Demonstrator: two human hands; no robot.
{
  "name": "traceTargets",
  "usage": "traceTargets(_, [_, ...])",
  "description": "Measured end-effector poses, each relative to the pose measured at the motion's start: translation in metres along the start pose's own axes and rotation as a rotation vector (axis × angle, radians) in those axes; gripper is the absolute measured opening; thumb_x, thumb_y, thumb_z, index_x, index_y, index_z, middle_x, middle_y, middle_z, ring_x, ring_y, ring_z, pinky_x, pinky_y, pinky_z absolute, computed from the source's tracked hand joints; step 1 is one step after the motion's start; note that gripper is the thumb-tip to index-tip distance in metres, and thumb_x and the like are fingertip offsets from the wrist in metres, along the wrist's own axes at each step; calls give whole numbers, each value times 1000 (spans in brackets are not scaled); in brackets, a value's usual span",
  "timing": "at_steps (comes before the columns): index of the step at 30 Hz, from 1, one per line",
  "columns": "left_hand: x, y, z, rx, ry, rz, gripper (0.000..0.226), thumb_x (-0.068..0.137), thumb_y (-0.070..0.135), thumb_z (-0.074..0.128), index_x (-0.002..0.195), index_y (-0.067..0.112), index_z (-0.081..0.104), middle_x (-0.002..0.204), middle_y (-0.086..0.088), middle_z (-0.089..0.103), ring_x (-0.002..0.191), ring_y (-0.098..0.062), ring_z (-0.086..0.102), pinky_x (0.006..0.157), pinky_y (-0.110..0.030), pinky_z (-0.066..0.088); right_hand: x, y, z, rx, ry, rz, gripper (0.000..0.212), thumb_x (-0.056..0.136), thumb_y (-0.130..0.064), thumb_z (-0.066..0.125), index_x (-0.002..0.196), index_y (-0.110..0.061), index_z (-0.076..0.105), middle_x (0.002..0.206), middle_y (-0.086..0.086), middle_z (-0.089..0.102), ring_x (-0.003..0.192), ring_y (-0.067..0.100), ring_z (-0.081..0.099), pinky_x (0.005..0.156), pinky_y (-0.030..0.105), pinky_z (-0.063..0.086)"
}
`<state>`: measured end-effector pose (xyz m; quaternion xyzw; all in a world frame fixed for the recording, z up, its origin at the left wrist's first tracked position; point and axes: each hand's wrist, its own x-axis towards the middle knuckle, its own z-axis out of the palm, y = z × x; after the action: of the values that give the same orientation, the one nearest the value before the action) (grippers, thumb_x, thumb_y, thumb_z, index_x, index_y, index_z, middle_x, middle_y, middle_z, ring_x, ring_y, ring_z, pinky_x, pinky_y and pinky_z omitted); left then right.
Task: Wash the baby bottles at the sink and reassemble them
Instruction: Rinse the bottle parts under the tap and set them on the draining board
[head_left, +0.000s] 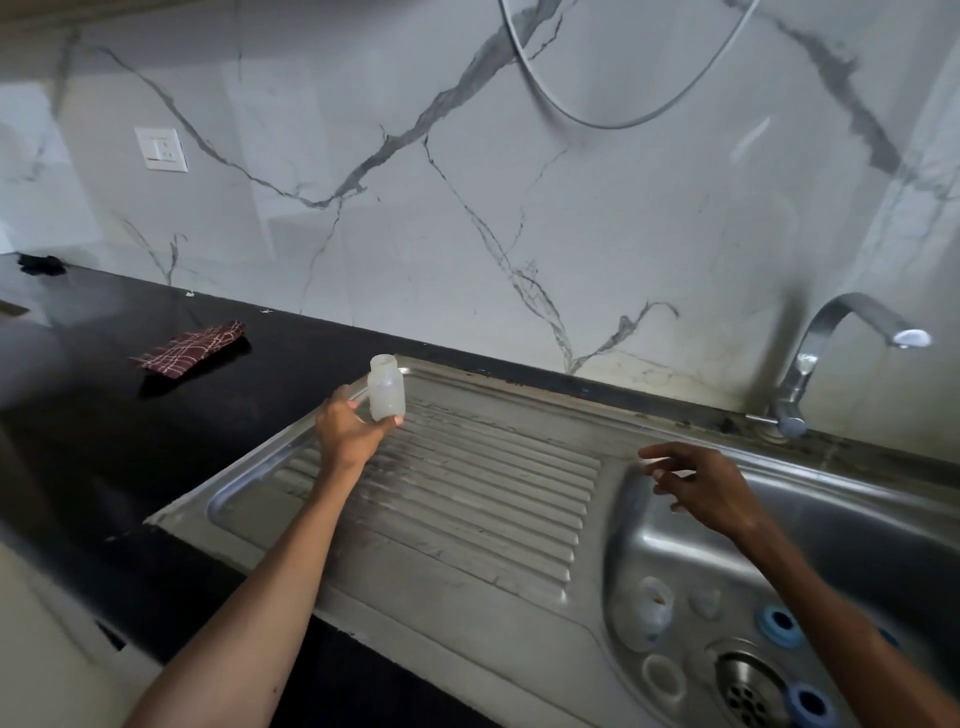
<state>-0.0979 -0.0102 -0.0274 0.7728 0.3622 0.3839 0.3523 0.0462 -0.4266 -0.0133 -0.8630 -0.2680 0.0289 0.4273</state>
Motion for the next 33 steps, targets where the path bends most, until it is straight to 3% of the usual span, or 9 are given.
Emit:
traceTargets(5, [-38, 21, 3, -43, 44, 88, 52, 62, 25, 95, 102, 4, 69, 102, -12, 70, 96, -28, 66, 80, -32, 51, -33, 18, -32, -56, 3, 54, 25, 94, -8, 61, 113, -22, 67, 101, -1, 71, 80, 11, 70, 60, 27, 56])
traceTargets(9, [-78, 54, 26, -65, -115, 190, 27, 73, 19, 89, 92, 8, 74, 91, -5, 74, 81, -17, 68, 73, -13, 47, -62, 34, -55, -94, -15, 109, 23, 93, -8, 62, 110, -22, 67, 101, -2, 70, 82, 12, 69, 62, 24, 54])
traceTargets(11, [-95, 69, 44, -96, -193, 215, 21, 73, 17, 89, 88, 10, 75, 84, -4, 75, 73, -12, 67, 67, -9, 47, -71, 39, -61, -106, -23, 127, 22, 92, -8, 62, 108, -22, 68, 99, -2, 69, 83, 13, 67, 61, 23, 52])
traceTargets(14, [-131, 97, 80, -136, -327, 261, 17, 72, 17, 89, 82, 13, 75, 76, -3, 75, 65, -11, 68, 68, -23, 55, -89, 53, -75, -133, -25, 184, 22, 93, -8, 60, 105, -25, 65, 96, 2, 68, 85, 14, 66, 66, 26, 53])
traceTargets(17, [-170, 128, 116, -181, -451, 314, 13, 73, 13, 87, 79, 13, 76, 72, -4, 75, 63, -12, 68, 66, -23, 55, -98, 70, -87, -152, -56, 262, 19, 94, -9, 60, 108, -22, 63, 96, 1, 67, 85, 12, 66, 70, 25, 52])
traceTargets(22, [-227, 167, 177, -164, -706, 408, 9, 76, 1, 80, 83, 5, 77, 78, -12, 76, 51, 9, 58, 60, -11, 48, -97, 92, -101, -214, -118, 390, 8, 93, -16, 64, 100, -18, 67, 86, -1, 67, 83, 12, 65, 70, 24, 51])
traceTargets(25, [-256, 178, 210, 44, -906, 479, 13, 81, 1, 75, 94, 4, 77, 92, -15, 76, 64, 9, 64, 67, -11, 51, -94, 96, -105, -201, -153, 427, 8, 93, -16, 63, 99, -20, 66, 86, -5, 64, 82, 9, 62, 64, 19, 48])
traceTargets(29, [-290, 179, 242, 427, -1026, 557, 32, 86, 8, 67, 115, 19, 70, 122, -8, 65, 115, -23, 63, 90, -34, 52, -89, 99, -105, -165, -175, 423, 21, 94, -16, 61, 114, -23, 65, 103, -4, 66, 88, 7, 63, 64, 18, 48])
traceTargets(33, [-308, 179, 269, 586, -1050, 660, 38, 91, -1, 58, 129, 7, 62, 136, -19, 57, 126, -34, 57, 101, -38, 47, -87, 111, -107, -138, -135, 434, 24, 94, -15, 61, 115, -24, 67, 105, -4, 69, 90, 8, 64, 63, 18, 47])
